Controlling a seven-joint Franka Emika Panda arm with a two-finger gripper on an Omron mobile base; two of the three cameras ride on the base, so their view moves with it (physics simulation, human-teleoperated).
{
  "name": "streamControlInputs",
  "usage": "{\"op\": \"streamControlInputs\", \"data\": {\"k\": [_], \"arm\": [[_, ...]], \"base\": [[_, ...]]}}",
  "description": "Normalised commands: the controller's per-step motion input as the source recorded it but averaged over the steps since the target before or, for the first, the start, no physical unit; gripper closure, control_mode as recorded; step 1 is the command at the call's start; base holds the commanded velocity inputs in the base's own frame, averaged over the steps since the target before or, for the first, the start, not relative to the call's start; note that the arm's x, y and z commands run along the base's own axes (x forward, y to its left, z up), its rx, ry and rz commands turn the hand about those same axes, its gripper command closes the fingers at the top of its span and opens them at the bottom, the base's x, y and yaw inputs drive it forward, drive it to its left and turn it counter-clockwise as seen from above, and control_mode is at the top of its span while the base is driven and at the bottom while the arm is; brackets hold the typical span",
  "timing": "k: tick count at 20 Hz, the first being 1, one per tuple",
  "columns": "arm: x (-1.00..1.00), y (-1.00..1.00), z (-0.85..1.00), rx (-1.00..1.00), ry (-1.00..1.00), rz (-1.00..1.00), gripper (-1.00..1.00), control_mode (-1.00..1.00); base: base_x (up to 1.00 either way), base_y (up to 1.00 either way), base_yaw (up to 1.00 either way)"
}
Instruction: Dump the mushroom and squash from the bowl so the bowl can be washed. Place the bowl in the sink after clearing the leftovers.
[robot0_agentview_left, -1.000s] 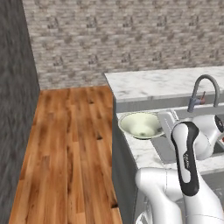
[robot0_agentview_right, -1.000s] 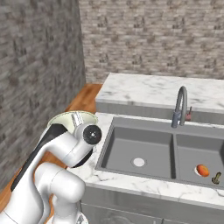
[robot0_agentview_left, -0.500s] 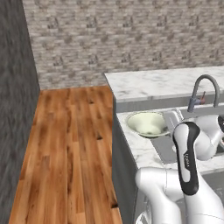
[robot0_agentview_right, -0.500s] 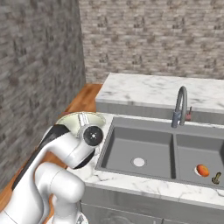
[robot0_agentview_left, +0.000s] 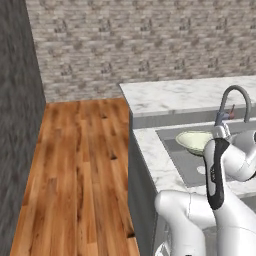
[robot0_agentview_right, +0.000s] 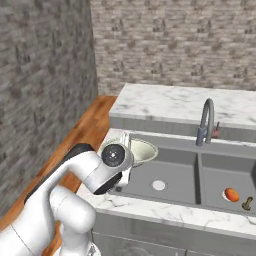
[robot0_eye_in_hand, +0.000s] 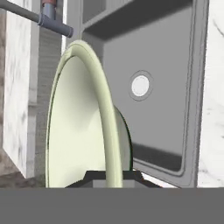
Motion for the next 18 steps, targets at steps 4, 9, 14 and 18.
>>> {"op": "streamControlInputs", "data": {"k": [4, 9, 14, 18], "arm": [[0.00, -0.87, -0.10, 0.00, 0.26, -0.50, 1.00, -1.00], [0.00, -0.16, -0.02, 0.00, 0.07, -0.12, 1.00, -1.00], [0.00, 0.00, -0.13, 0.00, 0.00, -0.02, 1.00, -1.00], [0.14, 0.00, -0.20, 0.00, 0.03, -0.04, 1.00, -1.00]], "base": [[0.00, 0.00, 0.00], [0.00, 0.00, 0.00], [0.00, 0.00, 0.00], [0.00, 0.00, 0.00]]}}
